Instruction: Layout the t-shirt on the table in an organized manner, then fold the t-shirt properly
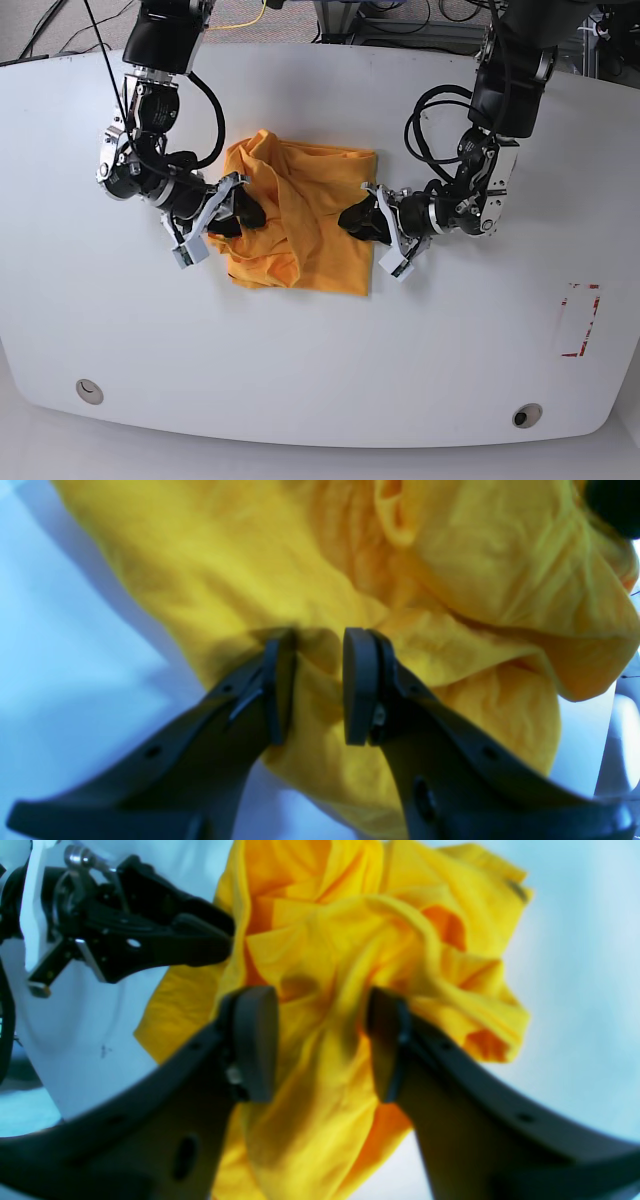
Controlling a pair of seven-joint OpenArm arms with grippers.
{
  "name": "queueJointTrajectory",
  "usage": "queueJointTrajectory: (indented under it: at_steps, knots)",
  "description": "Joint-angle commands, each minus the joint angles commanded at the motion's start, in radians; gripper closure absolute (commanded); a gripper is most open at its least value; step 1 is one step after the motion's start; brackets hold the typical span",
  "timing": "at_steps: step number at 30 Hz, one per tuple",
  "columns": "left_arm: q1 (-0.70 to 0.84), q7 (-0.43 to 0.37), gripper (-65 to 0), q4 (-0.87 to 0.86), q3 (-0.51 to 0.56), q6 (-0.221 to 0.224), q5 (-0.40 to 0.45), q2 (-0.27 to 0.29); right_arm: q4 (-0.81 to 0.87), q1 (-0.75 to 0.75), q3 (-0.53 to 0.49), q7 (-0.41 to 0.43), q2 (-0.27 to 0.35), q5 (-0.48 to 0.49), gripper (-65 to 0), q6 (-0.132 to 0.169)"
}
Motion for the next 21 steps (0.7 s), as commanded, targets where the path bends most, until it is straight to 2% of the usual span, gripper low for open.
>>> queueJointTrajectory:
  at_steps: [3, 8, 13, 21]
  knots:
    - [0.000, 0.000, -15.3, 0.000, 0.000, 0.000, 0.000, 0.000, 0.002, 0.000, -0.002, -0.003, 0.000, 0.002, -5.1, 0.000]
    - [0.000, 0.000, -15.3, 0.000, 0.000, 0.000, 0.000, 0.000, 0.051, -0.006, -0.005, -0.009, -0.025, 0.003, -4.6, 0.000]
    - [0.000, 0.000, -15.3, -0.002, 0.000, 0.000, 0.000, 0.000, 0.163, -0.028, -0.035, -0.057, -0.049, 0.003, -4.4, 0.000]
    - [0.000, 0.000, -15.3, -0.003, 0.000, 0.000, 0.000, 0.000, 0.342, -0.077, -0.176, -0.068, -0.132, 0.000, -4.4, 0.000]
